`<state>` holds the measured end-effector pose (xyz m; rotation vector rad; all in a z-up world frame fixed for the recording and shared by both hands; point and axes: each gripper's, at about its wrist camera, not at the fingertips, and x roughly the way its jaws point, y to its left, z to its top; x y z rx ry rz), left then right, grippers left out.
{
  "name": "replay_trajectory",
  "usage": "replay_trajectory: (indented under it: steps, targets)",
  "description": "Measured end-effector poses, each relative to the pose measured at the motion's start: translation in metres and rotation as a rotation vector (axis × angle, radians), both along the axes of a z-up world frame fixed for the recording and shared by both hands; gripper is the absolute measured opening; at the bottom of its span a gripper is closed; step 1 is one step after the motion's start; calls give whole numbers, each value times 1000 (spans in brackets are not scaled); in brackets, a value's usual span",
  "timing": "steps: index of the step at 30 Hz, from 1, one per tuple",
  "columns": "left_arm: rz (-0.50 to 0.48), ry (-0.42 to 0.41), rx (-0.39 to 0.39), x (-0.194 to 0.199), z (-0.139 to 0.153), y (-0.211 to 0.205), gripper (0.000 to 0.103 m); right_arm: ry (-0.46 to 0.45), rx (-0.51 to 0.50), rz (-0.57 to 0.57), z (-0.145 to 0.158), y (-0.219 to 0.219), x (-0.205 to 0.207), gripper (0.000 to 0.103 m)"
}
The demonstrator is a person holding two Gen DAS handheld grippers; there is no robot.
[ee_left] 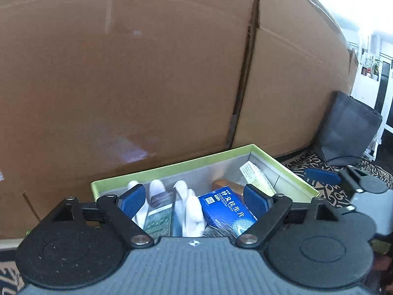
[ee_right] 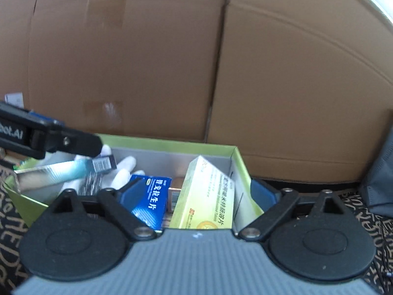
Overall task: Organize objects
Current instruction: 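Carry steel wool and yellow box into the shoebox and release both, then withdraw both tools from the shoebox toward the remaining items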
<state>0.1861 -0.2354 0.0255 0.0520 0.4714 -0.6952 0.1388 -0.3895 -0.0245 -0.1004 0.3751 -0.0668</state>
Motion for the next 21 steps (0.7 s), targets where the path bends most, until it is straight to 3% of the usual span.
replay_trajectory:
  steps: [5,9,12,16,21]
  targets:
    - [8,1,-9,-8,10,6,90,-42,-31,13,21,18,-25,103]
    - [66,54,41,-30,17,29,90,-67,-27,62,33,35,-52,103]
    - [94,51,24,-51,16,54,90,-80,-32,93,34,53,-74,103]
    - [198,64,2,-73,5,91,93,-63,-14,142,27,78,-96,103]
    - [332,73,71,-83,-14,120,93,1,-17,197,9,112,-111,103]
